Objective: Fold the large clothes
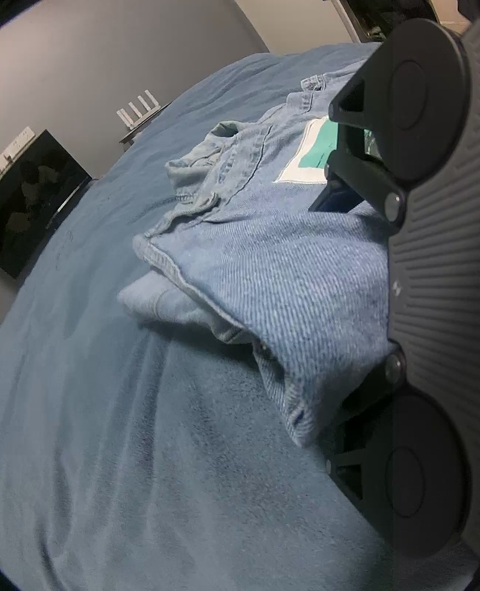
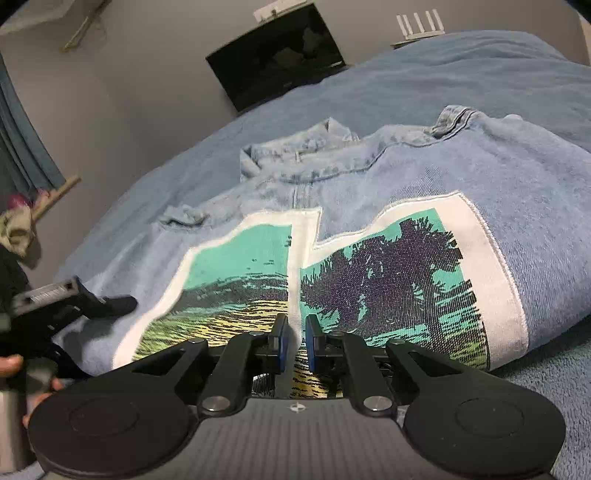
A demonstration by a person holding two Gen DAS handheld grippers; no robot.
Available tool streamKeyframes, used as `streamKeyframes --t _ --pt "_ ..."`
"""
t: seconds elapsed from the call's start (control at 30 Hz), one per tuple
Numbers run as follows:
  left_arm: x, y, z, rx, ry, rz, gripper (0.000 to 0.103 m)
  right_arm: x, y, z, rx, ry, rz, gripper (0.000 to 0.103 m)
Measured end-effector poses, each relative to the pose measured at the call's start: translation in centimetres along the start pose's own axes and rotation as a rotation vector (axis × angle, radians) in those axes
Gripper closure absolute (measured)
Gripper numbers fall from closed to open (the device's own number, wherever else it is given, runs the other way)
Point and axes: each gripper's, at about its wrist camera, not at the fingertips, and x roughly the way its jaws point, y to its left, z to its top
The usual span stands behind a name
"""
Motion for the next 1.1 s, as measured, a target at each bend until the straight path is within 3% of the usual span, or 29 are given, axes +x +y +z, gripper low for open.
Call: streamKeyframes --t 0.07,0.13,0.3,0.43,0.57,0.77,0.83,1.0,1.1 --pt "-0.3 -0.4 0.0 0.015 -0.013 0.003 0.033 -1.2 0.1 0.1 0.033 -0.069 0.015 0.084" --pt "-0.5 -0.2 0.0 0.003 -0.018 -0.008 0.035 -1.5 0.3 0.5 0.015 -0.107 0.025 0.084" --pt "-0.2 0.4 0.3 -0.033 -0.018 -0.032 0.037 1.5 0.9 0.7 -0.015 -0.009 0.029 0.082" --pt "-0.4 0.1 0.3 -0.013 -0.036 -0.079 0.062 2.2 1.0 0.4 -0.034 0.003 0.004 0.082" --pt "-2.4 -1.8 -0.2 0.077 -0.120 -0.131 0.071 1.8 0.2 0.3 0.004 -0.002 0.029 0.082" --pt "-5.9 -5.6 -1.5 0.205 -0.240 -0.264 0.074 1.7 -0.4 0.3 0.066 0.001 0.043 0.081" --pt "-6.5 -6.8 -1.9 0.231 -0.257 -0.290 0.075 0.6 -1.6 0.4 0.167 -0.048 0.100 0.077" --pt "-7.2 -8.3 -2.6 0.284 -0.268 -0.282 0.075 1.2 -2.8 2.8 0.250 -0.103 0.116 0.074" --pt "-7.1 -8.0 -2.3 0.265 -0.263 -0.287 0.075 3.4 -2.1 5.1 0.228 -0.101 0.122 0.074"
